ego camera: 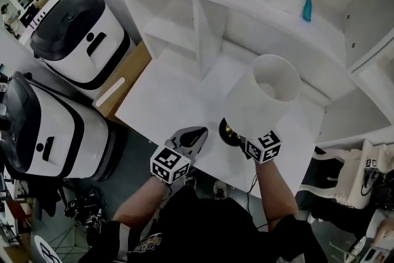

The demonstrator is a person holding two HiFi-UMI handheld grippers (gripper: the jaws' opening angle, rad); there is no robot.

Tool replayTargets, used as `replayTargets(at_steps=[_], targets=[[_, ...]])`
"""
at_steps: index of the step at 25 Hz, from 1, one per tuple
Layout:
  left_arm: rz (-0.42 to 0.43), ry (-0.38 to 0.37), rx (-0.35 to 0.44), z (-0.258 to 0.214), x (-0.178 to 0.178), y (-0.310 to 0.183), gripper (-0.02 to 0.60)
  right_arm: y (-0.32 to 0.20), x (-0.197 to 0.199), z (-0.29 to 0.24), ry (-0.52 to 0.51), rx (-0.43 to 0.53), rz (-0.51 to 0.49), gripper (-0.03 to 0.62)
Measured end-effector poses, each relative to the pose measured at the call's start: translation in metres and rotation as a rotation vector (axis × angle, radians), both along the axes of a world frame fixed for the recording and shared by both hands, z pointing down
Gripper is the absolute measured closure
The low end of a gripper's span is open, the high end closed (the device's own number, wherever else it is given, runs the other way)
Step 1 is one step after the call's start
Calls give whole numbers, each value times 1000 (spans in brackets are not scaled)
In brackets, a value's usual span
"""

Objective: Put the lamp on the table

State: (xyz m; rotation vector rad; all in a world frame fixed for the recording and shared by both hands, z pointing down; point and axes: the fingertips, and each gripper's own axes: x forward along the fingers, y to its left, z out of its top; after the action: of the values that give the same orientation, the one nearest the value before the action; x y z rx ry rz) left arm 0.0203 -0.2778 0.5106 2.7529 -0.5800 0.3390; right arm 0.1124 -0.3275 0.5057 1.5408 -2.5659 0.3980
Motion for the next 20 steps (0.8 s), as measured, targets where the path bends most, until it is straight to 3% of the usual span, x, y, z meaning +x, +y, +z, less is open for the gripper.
replayTargets(at_steps=[20], targets=[[139,-3,-11,32,8,-55,574,-78,-1,50,6,-8,51,533]])
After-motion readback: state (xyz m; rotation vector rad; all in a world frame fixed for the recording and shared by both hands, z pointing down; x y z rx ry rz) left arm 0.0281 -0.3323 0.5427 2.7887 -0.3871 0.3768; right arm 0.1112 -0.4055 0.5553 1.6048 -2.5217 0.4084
